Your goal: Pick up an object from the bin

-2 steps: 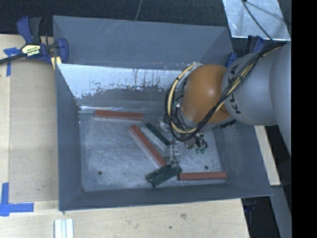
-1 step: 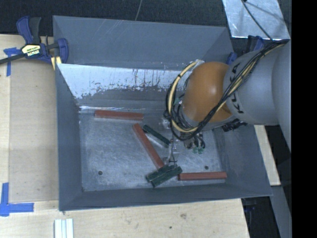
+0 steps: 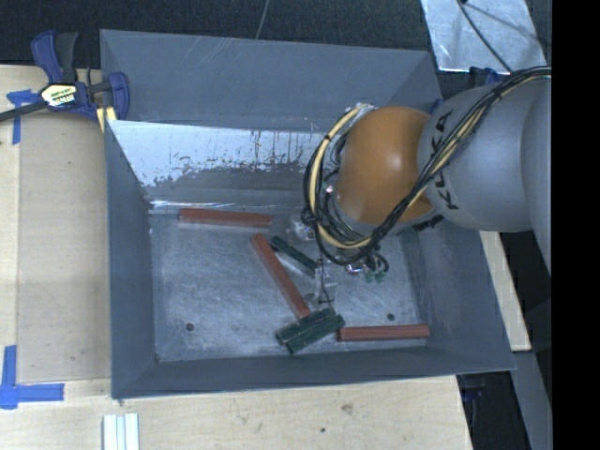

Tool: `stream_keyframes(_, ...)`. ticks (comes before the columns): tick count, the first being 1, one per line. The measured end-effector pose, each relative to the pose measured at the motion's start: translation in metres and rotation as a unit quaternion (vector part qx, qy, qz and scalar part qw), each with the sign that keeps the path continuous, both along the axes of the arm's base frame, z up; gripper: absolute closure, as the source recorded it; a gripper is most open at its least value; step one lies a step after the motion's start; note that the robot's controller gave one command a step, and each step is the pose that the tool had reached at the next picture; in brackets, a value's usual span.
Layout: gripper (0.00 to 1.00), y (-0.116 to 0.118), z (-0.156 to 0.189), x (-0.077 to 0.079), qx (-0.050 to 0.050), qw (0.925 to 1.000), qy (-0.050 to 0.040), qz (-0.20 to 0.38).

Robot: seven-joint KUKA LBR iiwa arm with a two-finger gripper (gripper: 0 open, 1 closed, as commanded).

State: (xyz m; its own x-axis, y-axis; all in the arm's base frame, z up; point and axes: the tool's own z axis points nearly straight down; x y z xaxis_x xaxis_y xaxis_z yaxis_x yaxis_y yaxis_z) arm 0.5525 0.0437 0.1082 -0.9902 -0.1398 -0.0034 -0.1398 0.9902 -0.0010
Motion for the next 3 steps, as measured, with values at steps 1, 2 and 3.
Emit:
stream_keyframes(1, 1.0, -0.013, -0.034, 0.056, 0.0, 0.9936, -0.0016, 0.113)
stream_keyframes(2, 1.0, -0.013, -0.034, 0.056, 0.0, 0.9936, -0.0016, 0.113)
stream_keyframes(3, 1.0, -0.021, 0.111, 0.057, 0.0, 0.9946, -0.0008, 0.104)
